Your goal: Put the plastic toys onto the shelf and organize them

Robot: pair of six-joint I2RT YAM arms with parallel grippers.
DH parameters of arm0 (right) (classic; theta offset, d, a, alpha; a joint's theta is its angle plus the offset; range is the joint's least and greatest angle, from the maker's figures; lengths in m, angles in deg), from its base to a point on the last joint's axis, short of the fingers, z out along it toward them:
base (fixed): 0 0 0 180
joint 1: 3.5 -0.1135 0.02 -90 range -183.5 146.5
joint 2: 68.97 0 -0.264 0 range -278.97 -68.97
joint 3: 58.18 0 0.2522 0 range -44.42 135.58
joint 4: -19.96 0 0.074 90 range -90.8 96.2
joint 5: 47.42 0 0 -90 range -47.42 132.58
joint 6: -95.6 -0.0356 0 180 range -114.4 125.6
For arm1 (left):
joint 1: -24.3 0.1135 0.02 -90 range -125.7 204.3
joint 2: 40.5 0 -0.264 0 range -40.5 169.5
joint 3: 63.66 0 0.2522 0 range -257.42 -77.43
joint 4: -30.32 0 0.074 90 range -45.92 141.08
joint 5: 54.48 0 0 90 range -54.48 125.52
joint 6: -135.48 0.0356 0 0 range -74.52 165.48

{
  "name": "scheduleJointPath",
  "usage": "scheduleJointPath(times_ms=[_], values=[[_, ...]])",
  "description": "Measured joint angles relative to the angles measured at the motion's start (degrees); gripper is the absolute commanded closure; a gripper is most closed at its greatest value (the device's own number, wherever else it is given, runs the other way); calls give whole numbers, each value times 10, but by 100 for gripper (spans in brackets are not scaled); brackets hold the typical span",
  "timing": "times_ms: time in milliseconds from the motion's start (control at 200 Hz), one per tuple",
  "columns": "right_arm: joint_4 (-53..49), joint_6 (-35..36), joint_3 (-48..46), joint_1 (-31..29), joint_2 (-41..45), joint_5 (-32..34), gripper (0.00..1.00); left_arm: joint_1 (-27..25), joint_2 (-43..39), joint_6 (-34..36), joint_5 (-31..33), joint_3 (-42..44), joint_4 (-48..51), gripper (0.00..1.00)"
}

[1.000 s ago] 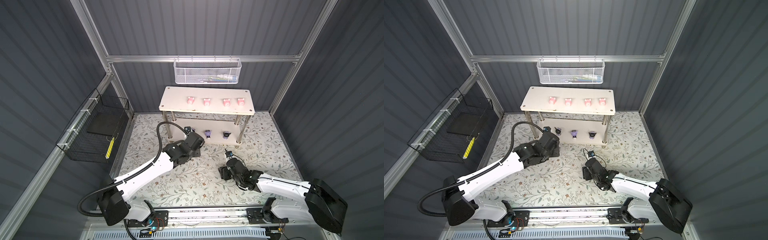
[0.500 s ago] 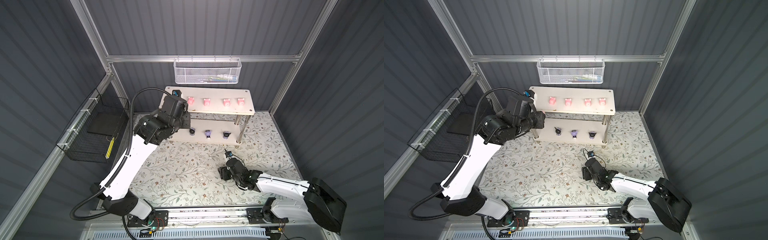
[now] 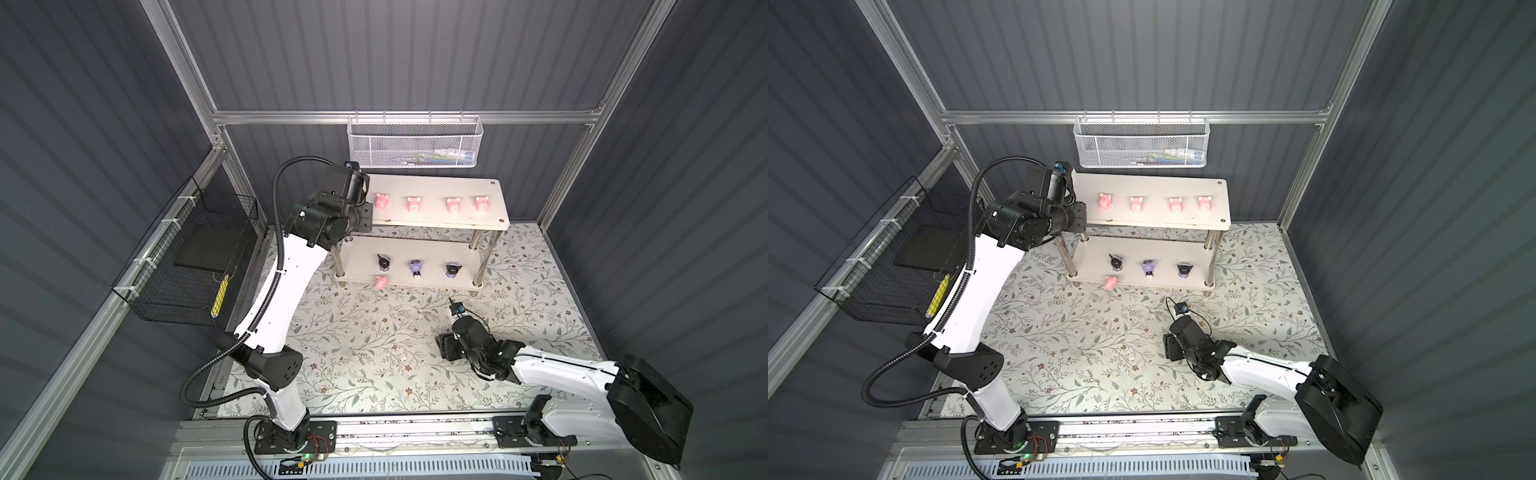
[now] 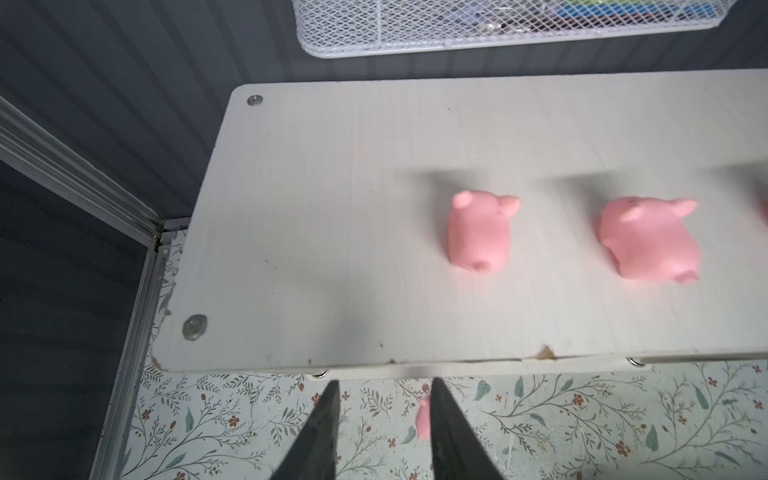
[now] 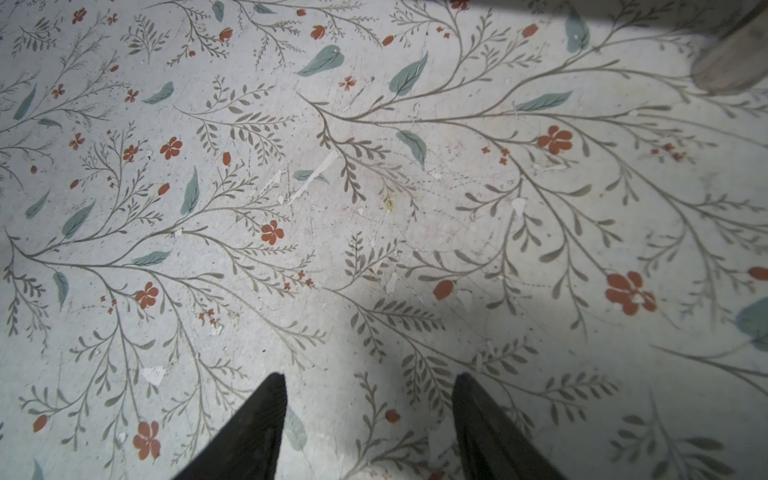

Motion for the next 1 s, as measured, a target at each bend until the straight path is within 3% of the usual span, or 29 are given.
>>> scheduleJointPath(times_ms=[75,340,675,825,996], values=[[0,0,0,0,0,0,34,4,0,2,-2,6,-6,70],[4,1,0,0,-33,-8,34,4,-130,-8,-23,188,-72,61],[-9,-1,19,-1,-26,-73,35,3,-410,-88,-127,570,-164,56],[-37,3,19,-24,18,-108,35,-4,-445,-136,-172,716,-191,54],[-87,8,23,-66,100,-153,34,-22,-466,-169,-205,786,-219,50]])
